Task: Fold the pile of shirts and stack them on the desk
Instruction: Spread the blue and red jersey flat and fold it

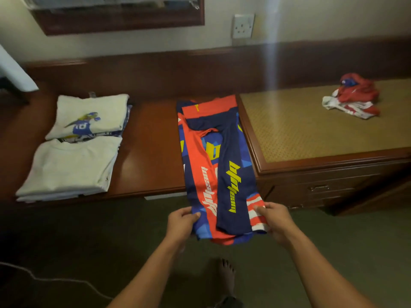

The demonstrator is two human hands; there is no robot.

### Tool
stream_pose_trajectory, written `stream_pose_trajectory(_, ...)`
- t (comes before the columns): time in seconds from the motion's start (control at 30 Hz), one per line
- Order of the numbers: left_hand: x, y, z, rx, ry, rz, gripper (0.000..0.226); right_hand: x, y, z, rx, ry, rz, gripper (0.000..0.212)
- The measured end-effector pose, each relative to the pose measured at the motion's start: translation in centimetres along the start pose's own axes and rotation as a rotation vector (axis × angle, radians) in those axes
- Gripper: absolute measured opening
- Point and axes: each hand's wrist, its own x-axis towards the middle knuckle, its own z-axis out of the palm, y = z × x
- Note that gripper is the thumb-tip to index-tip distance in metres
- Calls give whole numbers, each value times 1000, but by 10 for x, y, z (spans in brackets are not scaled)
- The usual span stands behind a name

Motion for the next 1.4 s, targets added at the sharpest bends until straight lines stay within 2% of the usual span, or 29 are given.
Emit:
stream_pose_trajectory(0.2, 11, 71, -4, -153, -21, -75, 26, -9, -86, 3, 221, -39, 11, 9)
stream_pose_trajectory(0.33, 36, 115, 0, -238, -18, -114, 15, 17, -134, 10, 329, -82, 44, 10)
stream_pose_trajectory(0.47, 86, 153, 7, -318, 12, -146, 8, 59, -176, 27, 426, -130, 133, 32)
stream_pose_trajectory(0.63, 160, 184, 20, -437, 16, -172, 11, 139, -213, 52, 499, -115, 163, 14)
stream_pose_trajectory(0.7, 183, 183, 26, -410, 25, -145, 13, 167, -217, 60, 482, -115, 155, 17)
stream_pose_trajectory(0.77, 200, 174, 29, -256, 76, -81, 16, 188, -214, 64, 361, -98, 117, 16)
stream_pose_trajectory(0.83, 213, 159, 31, -35, 140, 22, 25, 205, -203, 68, 139, -103, 25, 19)
stream_pose_trajectory(0.93, 230, 144, 32, 236, 193, 160, 38, 230, -189, 70, -354, -7, -192, 38)
stream_pose_trajectory(1.07, 248, 148, 32, 451, 249, 196, 41, 236, -195, 75, -780, 87, -370, 42)
stream_pose_trajectory(1.17, 260, 151, 36, 607, 275, 202, 15, 237, -202, 81, -939, 105, -410, 26)
stream_pose_trajectory(1.2, 261, 152, 37, 660, 287, 214, 13, 238, -205, 82, -974, 107, -400, 20)
stream_pose_trajectory(1.27, 263, 153, 39, 708, 310, 231, 23, 239, -213, 82, -1008, 108, -368, 16)
stream_pose_trajectory(1.33, 263, 156, 39, 663, 346, 232, 20, 241, -223, 79, -981, 115, -350, 15)
stream_pose_trajectory(1.4, 262, 157, 38, 547, 379, 266, 7, 241, -235, 77, -909, 124, -373, 14)
